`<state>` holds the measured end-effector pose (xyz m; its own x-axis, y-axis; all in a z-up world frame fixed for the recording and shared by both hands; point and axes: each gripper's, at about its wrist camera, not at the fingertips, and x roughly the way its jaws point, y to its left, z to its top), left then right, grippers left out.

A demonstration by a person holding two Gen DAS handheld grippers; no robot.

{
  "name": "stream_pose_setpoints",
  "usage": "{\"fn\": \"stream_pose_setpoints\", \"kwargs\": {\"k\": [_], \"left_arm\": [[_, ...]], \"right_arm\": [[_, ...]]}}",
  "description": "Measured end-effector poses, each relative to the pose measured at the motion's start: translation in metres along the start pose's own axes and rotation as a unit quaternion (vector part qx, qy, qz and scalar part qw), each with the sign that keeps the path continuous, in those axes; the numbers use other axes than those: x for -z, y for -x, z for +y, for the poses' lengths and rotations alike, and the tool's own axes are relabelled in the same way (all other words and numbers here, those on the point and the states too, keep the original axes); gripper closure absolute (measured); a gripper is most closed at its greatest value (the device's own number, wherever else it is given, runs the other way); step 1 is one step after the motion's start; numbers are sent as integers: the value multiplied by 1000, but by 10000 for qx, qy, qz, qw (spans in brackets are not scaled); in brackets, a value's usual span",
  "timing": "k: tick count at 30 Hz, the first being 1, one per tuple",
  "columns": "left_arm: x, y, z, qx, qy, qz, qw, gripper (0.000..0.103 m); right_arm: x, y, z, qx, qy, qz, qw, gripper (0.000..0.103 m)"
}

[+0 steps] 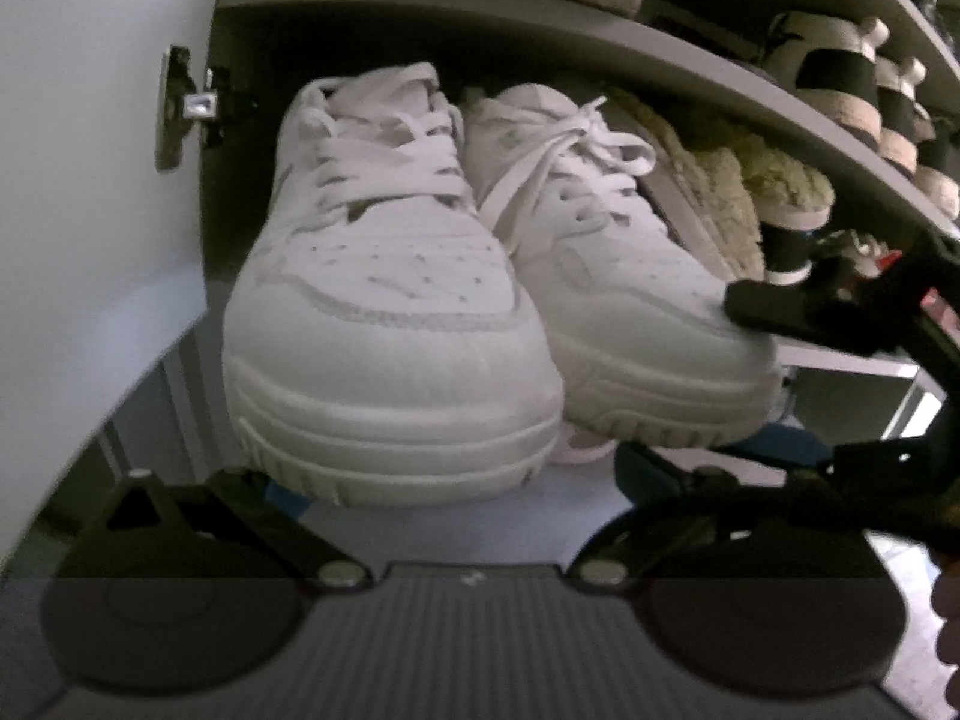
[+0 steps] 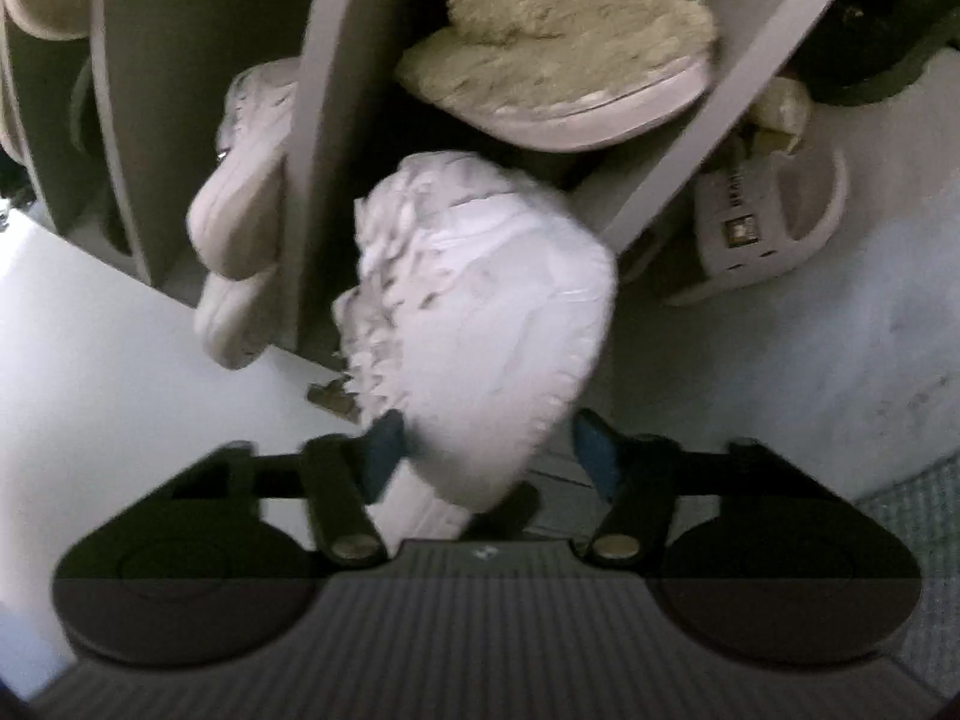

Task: Organize scattered shoes

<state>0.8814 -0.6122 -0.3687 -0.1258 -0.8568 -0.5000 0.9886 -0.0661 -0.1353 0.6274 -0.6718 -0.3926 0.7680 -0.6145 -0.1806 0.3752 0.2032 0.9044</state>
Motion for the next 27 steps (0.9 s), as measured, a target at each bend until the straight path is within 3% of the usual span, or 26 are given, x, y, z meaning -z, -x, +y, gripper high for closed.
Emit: {"fn": "stream_pose_setpoints", "kwargs": {"k": [13, 27], "left_arm": [[-39, -43, 15, -636, 115, 378, 9972, 2], [-62, -94, 32, -974, 311, 535, 9933, 4]], "right_arm": [[-4, -55, 7, 124, -89, -30, 9999, 42], [-32, -94, 6, 258, 64, 54, 9996, 42]]}}
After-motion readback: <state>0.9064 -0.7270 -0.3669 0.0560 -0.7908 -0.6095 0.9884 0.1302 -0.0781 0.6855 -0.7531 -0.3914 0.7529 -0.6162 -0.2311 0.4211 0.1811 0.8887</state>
